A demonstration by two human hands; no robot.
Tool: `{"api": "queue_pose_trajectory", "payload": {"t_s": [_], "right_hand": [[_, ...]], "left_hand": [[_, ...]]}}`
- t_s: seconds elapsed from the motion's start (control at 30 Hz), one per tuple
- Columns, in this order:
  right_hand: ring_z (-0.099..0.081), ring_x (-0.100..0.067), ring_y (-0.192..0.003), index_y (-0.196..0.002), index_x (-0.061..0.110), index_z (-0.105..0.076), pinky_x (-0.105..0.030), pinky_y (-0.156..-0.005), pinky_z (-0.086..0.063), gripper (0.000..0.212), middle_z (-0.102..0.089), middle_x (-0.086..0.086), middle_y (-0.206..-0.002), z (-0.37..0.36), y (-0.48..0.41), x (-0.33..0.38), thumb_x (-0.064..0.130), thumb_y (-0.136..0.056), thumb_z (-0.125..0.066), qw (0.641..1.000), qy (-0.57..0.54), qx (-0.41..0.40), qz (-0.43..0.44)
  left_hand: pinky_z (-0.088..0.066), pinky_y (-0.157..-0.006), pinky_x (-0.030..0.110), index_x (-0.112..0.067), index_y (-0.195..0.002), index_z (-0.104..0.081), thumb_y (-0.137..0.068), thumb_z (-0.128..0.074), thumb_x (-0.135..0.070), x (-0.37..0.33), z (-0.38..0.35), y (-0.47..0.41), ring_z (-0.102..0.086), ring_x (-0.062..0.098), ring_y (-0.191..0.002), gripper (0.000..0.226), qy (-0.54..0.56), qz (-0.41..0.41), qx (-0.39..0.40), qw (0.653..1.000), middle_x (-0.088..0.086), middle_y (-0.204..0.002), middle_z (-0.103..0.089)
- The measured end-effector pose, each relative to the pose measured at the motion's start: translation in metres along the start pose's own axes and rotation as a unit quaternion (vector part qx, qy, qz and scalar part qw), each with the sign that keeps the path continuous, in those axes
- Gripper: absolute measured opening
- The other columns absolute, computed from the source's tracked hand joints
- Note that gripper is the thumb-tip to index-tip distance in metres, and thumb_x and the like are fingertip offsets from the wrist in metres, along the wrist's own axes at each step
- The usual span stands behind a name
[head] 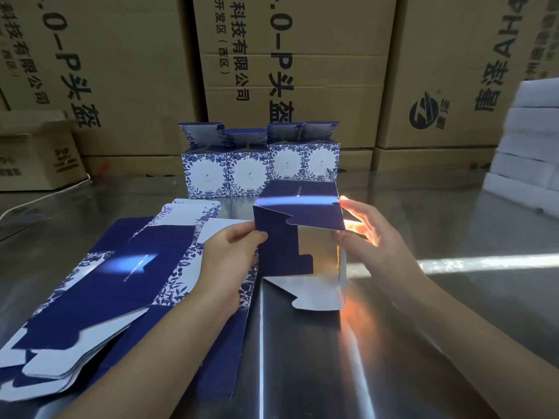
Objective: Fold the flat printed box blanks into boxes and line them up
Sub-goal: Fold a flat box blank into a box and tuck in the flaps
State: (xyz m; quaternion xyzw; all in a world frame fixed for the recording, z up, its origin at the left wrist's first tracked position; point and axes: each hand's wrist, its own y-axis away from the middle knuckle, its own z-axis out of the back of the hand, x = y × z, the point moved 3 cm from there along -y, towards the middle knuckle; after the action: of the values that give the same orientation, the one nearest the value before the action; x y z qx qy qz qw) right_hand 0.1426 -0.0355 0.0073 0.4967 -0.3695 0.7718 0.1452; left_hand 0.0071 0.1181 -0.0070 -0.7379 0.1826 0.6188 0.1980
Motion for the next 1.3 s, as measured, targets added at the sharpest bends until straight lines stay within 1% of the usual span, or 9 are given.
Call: {"api": "queue_pose_trajectory", "payload": {"t_s": [0.13,0.37,0.57,0.67,0.8,0.9,1.03,1.13,1.3], "right_hand": [[-0.050,-0.003,-0.121,-0.117,0.048,-0.054,-0.032,-0.101,-0.040,0.043,-0.053,0.023,-0.131,-0.001,0.000,0.001,0.019,-0.087,-0.063,1.000,0.012,0.013,0.000],[-0.062,0.003,-0.100,-0.106,0.049,-0.068,-0.024,-0.080,-0.047,0.040,-0.068,0.021,-0.108,0.008,0.001,0.005,0.017,-0.081,-0.066,0.999,0.004,-0.032,-0.006],[-0.063,0.004,-0.082,-0.081,0.040,-0.076,-0.014,-0.065,-0.044,0.027,-0.069,0.020,-0.103,0.009,0.002,0.010,0.014,-0.080,-0.068,0.999,-0.017,-0.027,0.003],[-0.063,-0.005,-0.083,-0.077,0.038,-0.076,-0.025,-0.071,-0.048,0.037,-0.066,0.020,-0.109,0.008,0.003,0.007,0.007,-0.086,-0.060,1.000,0.011,-0.029,-0.001],[-0.064,-0.020,-0.092,-0.078,0.039,-0.075,-0.037,-0.084,-0.051,0.040,-0.059,0.019,-0.121,0.004,0.006,0.010,0.006,-0.088,-0.054,0.998,0.052,-0.029,0.015],[-0.062,-0.004,-0.092,-0.075,0.038,-0.073,-0.022,-0.081,-0.050,0.040,-0.058,0.019,-0.122,0.001,0.008,0.016,0.005,-0.087,-0.054,0.996,0.064,-0.025,0.050],[-0.061,0.006,-0.087,-0.071,0.038,-0.071,-0.007,-0.065,-0.044,0.037,-0.052,0.024,-0.126,0.001,0.008,0.018,0.006,-0.084,-0.059,0.994,0.077,-0.028,0.067],[-0.063,-0.003,-0.081,-0.067,0.039,-0.071,-0.013,-0.065,-0.048,0.037,-0.051,0.027,-0.127,0.000,0.007,0.016,0.008,-0.082,-0.061,0.995,0.077,-0.026,0.062],[-0.057,0.010,-0.091,-0.076,0.035,-0.070,-0.007,-0.067,-0.043,0.035,-0.054,0.026,-0.120,0.001,0.005,0.015,0.002,-0.082,-0.062,0.997,0.044,-0.032,0.059]], "left_hand": [[-0.053,-0.069,0.024,-0.021,-0.098,-0.068,-0.081,-0.068,-0.009,0.000,0.000,-0.002,-0.069,0.013,-0.087,0.021,-0.015,-0.011,-0.002,1.000,-0.008,-0.091,-0.073],[-0.042,-0.052,0.008,-0.028,-0.101,-0.068,-0.082,-0.061,-0.012,-0.001,-0.002,-0.001,-0.064,-0.003,-0.072,0.026,-0.066,-0.036,0.008,0.997,-0.015,-0.090,-0.072],[-0.050,-0.087,0.038,-0.025,-0.084,-0.074,-0.078,-0.048,-0.017,-0.004,-0.003,0.000,-0.060,0.008,-0.076,0.028,-0.069,-0.035,0.007,0.997,-0.010,-0.083,-0.071],[-0.045,-0.096,0.050,-0.019,-0.091,-0.069,-0.073,-0.046,-0.023,-0.007,-0.004,0.003,-0.055,0.018,-0.079,0.030,-0.069,-0.052,0.009,0.996,0.008,-0.088,-0.066],[-0.052,-0.075,0.019,-0.046,-0.095,-0.062,-0.083,-0.049,-0.017,-0.011,-0.006,0.006,-0.060,-0.004,-0.077,0.034,-0.062,-0.115,0.015,0.991,-0.027,-0.083,-0.066],[-0.038,-0.070,-0.002,-0.052,-0.101,-0.055,-0.089,-0.055,-0.017,-0.013,-0.008,0.009,-0.049,-0.021,-0.097,0.037,-0.086,-0.165,0.036,0.982,-0.035,-0.106,-0.057],[-0.038,-0.094,0.015,-0.050,-0.104,-0.051,-0.082,-0.067,-0.018,-0.014,-0.011,0.015,-0.043,-0.011,-0.114,0.042,-0.175,-0.247,0.040,0.952,-0.022,-0.126,-0.045],[-0.040,-0.089,0.014,-0.049,-0.104,-0.050,-0.080,-0.070,-0.019,-0.012,-0.012,0.016,-0.044,-0.011,-0.109,0.043,-0.206,-0.265,0.046,0.941,-0.025,-0.122,-0.042],[-0.039,-0.097,0.019,-0.042,-0.104,-0.056,-0.082,-0.068,-0.021,-0.015,-0.010,0.014,-0.043,-0.013,-0.111,0.033,-0.220,-0.262,0.052,0.938,-0.024,-0.124,-0.039]]}}
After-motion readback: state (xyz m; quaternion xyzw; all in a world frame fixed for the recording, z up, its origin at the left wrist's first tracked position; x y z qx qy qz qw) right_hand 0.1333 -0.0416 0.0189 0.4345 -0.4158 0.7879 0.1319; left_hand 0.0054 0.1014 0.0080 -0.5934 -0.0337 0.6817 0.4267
